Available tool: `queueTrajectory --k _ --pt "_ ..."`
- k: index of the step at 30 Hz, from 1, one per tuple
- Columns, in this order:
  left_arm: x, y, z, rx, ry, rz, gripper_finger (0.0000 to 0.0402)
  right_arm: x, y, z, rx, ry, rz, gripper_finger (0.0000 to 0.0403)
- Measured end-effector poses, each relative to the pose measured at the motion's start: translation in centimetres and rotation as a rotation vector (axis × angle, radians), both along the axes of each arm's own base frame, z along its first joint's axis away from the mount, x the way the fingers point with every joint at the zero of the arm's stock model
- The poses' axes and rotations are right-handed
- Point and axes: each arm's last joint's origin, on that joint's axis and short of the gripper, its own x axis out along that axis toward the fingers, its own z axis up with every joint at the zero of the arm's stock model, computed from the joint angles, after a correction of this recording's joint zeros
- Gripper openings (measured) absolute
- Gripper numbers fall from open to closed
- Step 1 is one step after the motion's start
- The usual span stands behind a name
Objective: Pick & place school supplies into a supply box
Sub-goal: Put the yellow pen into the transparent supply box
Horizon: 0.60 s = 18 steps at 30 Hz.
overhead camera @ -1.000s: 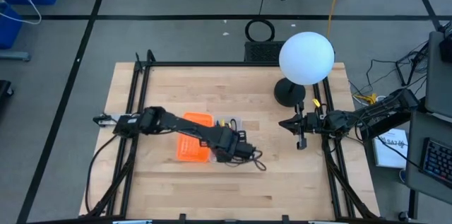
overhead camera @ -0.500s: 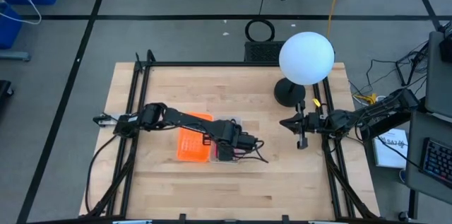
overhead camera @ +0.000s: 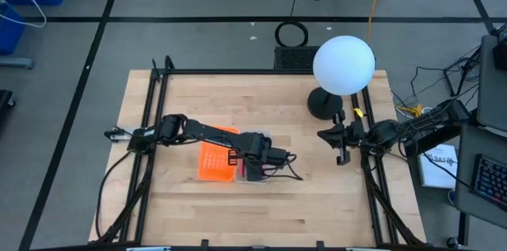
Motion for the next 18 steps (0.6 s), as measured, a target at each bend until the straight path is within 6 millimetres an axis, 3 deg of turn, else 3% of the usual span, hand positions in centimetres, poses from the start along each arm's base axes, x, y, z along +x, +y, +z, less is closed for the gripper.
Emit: queueTrajectory --k 4,12,18 --pt "0.4 0.5 -1.2 -0.025 -0.041 0.016 0.0024 0.0 0.0 -0.1 0.006 0.005 0.003 0.0000" --pt "-0.8 0.9 -3.4 0.069 0.031 0.009 0.0024 0.2 0.1 -0.5 0.046 0.051 0.017 0.0000" --pt "-0.8 1.1 -3.2 0.095 0.009 0.084 0.0106 0.2 0.1 -0.7 0.041 0.071 0.015 0.0000"
